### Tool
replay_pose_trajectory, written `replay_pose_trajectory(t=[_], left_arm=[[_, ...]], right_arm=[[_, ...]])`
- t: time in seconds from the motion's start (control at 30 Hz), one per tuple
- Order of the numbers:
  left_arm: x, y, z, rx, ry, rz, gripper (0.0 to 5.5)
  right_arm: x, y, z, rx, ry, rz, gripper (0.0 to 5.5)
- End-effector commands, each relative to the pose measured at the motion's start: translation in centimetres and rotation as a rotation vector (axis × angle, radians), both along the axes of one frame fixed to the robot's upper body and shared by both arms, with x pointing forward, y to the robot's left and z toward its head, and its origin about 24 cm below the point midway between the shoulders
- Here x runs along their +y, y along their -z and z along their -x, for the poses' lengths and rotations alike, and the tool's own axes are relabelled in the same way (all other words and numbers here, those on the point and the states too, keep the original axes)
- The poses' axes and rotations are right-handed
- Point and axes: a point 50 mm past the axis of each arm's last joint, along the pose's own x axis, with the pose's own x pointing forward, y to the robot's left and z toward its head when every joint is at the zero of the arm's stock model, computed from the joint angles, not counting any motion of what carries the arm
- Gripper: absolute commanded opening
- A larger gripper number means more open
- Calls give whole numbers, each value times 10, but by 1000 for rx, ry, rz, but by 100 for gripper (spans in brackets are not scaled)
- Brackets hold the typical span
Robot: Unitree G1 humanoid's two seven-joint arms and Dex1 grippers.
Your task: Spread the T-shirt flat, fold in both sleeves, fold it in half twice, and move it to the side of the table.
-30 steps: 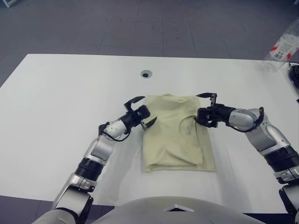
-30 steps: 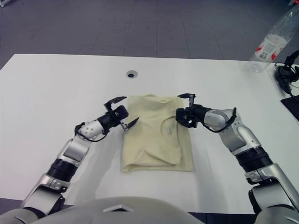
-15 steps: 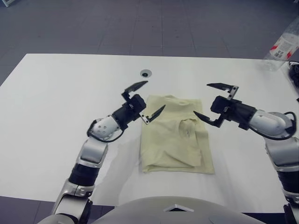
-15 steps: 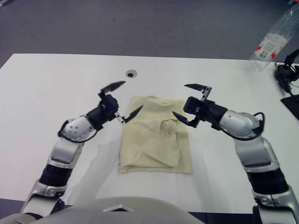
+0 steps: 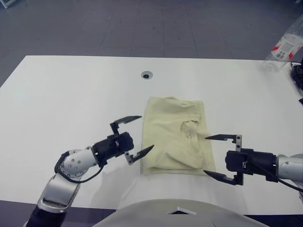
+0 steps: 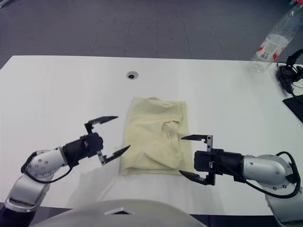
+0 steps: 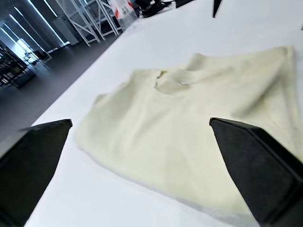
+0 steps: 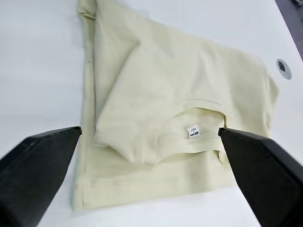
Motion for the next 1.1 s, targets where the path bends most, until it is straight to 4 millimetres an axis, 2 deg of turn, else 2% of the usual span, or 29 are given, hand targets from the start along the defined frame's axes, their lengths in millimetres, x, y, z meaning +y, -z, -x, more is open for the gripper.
replay_pose_trajectory(t=[0.03,0.17,0.27,0.67,1.1], left_arm=[[-2,-1,0,-18,15,-21,540],[-3,0,0,-21,8,-21,540],[-6,4,3,-7,15,-21,540],[-17,20,17,49,88,-65,540],[-16,19,17,55,93,-75,540]], right_arm=[[2,11,2,13,-58,70,539],[3,18,0,9,-70,87,539],[3,20,-1,2,-70,93,496],[8,29,-6,-8,-94,108,292],[8,31,-1,17,-109,112,73]])
